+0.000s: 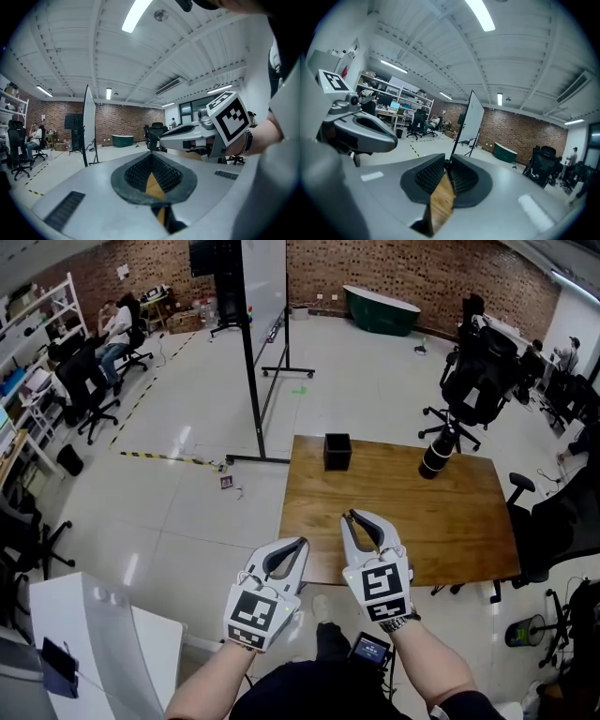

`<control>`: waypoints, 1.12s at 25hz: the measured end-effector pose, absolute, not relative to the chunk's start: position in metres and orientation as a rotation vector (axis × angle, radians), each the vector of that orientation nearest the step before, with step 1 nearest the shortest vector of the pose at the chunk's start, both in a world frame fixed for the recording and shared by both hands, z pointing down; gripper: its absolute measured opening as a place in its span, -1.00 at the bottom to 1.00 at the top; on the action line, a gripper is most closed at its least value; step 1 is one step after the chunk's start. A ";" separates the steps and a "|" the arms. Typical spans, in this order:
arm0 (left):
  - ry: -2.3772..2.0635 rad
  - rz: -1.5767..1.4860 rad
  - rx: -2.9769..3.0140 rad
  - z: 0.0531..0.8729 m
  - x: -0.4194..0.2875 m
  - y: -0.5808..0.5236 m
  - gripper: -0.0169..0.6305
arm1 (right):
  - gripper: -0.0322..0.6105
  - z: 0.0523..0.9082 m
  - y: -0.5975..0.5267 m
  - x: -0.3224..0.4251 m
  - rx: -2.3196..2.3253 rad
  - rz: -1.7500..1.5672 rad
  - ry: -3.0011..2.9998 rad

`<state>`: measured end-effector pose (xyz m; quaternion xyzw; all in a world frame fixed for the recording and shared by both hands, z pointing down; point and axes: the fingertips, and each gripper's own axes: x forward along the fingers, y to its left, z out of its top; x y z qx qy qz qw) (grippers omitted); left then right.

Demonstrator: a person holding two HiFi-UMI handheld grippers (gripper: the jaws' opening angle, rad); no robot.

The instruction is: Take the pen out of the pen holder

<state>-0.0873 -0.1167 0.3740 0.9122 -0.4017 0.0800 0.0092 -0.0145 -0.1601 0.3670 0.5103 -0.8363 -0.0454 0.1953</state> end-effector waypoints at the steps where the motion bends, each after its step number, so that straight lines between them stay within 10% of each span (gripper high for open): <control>1: -1.250 0.247 2.854 0.372 -0.088 -0.109 -0.93 | -0.77 0.365 -0.150 -0.017 1.429 -0.128 -2.348; 28: -1.231 0.256 2.907 0.333 -0.022 0.039 -0.93 | -0.77 0.326 0.029 0.036 1.389 -0.127 -2.442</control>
